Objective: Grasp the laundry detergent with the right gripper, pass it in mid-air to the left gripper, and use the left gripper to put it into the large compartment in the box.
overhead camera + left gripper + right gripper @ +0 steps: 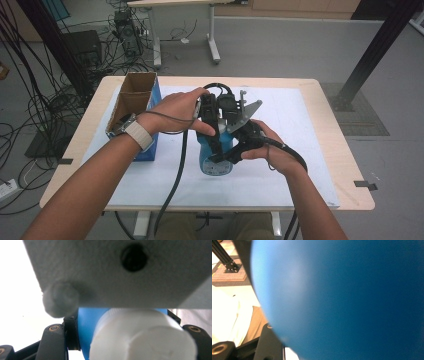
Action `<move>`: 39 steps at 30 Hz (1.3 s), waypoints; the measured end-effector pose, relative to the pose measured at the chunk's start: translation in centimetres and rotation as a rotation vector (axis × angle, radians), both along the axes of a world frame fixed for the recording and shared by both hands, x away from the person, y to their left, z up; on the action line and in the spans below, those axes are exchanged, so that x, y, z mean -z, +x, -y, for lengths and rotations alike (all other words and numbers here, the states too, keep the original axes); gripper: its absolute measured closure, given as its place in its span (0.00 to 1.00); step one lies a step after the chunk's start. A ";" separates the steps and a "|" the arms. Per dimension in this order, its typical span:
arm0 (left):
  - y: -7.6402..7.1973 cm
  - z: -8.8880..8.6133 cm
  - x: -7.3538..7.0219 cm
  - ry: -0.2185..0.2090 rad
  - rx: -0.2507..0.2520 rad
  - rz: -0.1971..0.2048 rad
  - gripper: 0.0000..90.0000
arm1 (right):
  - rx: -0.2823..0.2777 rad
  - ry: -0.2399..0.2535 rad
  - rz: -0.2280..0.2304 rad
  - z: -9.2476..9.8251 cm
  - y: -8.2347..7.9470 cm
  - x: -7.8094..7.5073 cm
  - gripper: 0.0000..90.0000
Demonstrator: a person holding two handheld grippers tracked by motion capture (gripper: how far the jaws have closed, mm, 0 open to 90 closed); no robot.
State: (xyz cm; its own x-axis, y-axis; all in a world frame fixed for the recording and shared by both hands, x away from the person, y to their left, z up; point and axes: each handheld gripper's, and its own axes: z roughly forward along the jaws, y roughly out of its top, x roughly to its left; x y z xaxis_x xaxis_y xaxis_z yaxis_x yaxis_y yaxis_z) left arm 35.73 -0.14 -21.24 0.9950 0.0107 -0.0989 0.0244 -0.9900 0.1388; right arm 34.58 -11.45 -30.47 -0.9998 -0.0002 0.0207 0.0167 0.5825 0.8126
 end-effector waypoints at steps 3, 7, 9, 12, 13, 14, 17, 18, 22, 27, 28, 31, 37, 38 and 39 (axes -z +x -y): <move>-0.1 0.0 0.1 -0.008 -0.012 -0.003 0.42 | -0.005 0.001 0.006 0.0 0.1 0.0 0.49; 0.0 0.0 0.1 0.000 0.002 -0.003 0.42 | 0.005 -0.004 -0.008 0.0 -0.1 0.0 0.49; 0.0 0.0 0.0 -0.001 0.002 -0.003 0.42 | 0.005 -0.004 -0.009 0.0 -0.2 0.0 0.49; -0.1 0.0 0.0 -0.001 0.002 -0.002 0.42 | 0.005 -0.005 -0.008 0.1 -0.2 0.0 0.49; -0.1 0.0 0.0 -0.002 0.001 -0.004 0.42 | 0.004 -0.006 -0.007 0.1 -0.2 0.0 0.49; -0.1 0.0 0.0 -0.002 0.001 -0.004 0.42 | 0.004 -0.006 -0.007 0.1 -0.2 0.0 0.49; -0.1 0.0 0.0 0.001 0.002 -0.001 0.42 | 0.002 -0.005 -0.007 0.0 -0.2 0.0 0.49; -0.1 0.0 0.0 0.001 0.001 -0.002 0.42 | 0.000 -0.004 -0.002 0.0 -0.2 0.0 0.49; -0.2 0.0 -0.1 0.001 -0.001 -0.001 0.42 | 0.001 -0.004 -0.005 0.0 -0.3 -0.1 0.49; -0.3 0.0 -0.2 0.002 -0.002 0.000 0.42 | 0.000 0.000 -0.012 0.0 -0.4 -0.2 0.49; -0.3 0.0 -0.2 0.003 -0.002 0.001 0.42 | -0.002 -0.001 -0.003 0.0 -0.3 -0.2 0.49; -0.3 0.0 -0.2 0.005 -0.002 0.001 0.42 | -0.004 0.001 -0.004 0.0 -0.3 -0.2 0.49; -0.4 0.0 -0.3 0.005 -0.005 0.001 0.42 | -0.007 0.004 -0.010 -0.1 -0.4 -0.3 0.49; -0.4 0.0 -0.3 0.003 -0.005 0.001 0.42 | -0.010 0.002 -0.003 -0.1 -0.3 -0.2 0.49; -0.4 0.0 -0.3 0.003 -0.005 0.001 0.42 | -0.010 0.002 -0.003 -0.1 -0.3 -0.2 0.49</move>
State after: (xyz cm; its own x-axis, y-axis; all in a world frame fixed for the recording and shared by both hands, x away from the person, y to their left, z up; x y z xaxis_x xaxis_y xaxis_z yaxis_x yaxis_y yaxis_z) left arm 35.36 -0.11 -20.98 0.9950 0.0161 -0.0983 0.0294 -0.9904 0.1354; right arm 34.24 -11.39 -30.23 -0.9997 -0.0104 0.0232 0.0129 0.5814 0.8135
